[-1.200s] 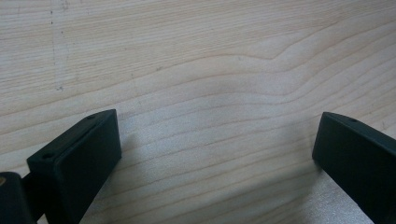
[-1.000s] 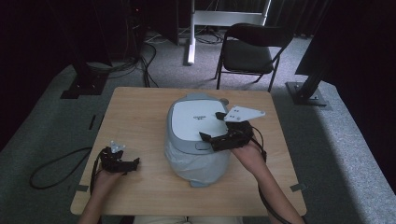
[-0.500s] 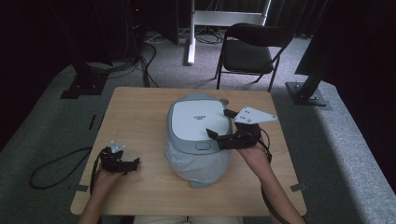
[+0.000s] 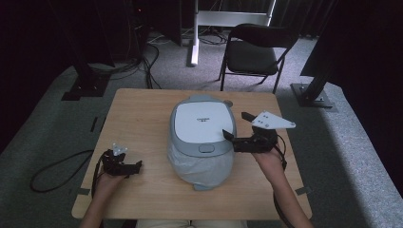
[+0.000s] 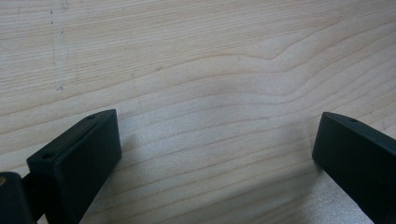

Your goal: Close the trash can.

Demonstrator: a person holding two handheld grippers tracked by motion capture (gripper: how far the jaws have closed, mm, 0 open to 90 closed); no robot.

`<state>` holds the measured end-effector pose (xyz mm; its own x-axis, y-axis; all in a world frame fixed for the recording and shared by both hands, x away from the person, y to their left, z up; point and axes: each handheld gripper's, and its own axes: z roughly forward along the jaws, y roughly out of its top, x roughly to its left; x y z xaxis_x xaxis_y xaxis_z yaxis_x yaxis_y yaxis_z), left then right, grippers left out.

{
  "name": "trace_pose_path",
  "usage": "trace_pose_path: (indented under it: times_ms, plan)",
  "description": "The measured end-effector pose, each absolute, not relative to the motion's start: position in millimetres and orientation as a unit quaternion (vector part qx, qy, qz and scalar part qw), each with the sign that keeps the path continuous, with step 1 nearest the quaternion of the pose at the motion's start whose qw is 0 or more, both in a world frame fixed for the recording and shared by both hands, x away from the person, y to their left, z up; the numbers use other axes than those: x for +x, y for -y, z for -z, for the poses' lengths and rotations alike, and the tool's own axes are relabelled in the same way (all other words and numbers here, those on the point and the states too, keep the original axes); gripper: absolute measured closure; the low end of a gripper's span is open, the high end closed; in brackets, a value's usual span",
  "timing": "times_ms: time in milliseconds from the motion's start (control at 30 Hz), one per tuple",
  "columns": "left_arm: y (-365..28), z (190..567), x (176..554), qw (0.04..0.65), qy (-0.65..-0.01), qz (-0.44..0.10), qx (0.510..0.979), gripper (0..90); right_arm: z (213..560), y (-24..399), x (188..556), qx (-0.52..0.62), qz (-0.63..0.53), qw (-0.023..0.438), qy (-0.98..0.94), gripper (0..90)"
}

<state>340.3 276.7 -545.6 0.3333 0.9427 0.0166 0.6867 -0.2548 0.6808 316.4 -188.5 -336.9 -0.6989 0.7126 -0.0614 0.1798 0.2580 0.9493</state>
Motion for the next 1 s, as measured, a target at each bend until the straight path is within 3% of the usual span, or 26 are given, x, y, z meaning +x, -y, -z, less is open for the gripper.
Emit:
trace_pose_path:
  times_ms: [633, 1000]
  plan:
    - [-277, 546, 340, 0.294, -0.535, -0.217, 0.762, 1.2, 355, 231, 303, 0.344, -0.532, 0.257, -0.73, 10.9]
    - [-277, 546, 340, 0.294, -0.535, -0.217, 0.761, 1.2, 390, 249, 300, 0.376, -0.522, 0.262, -0.719, 10.9]
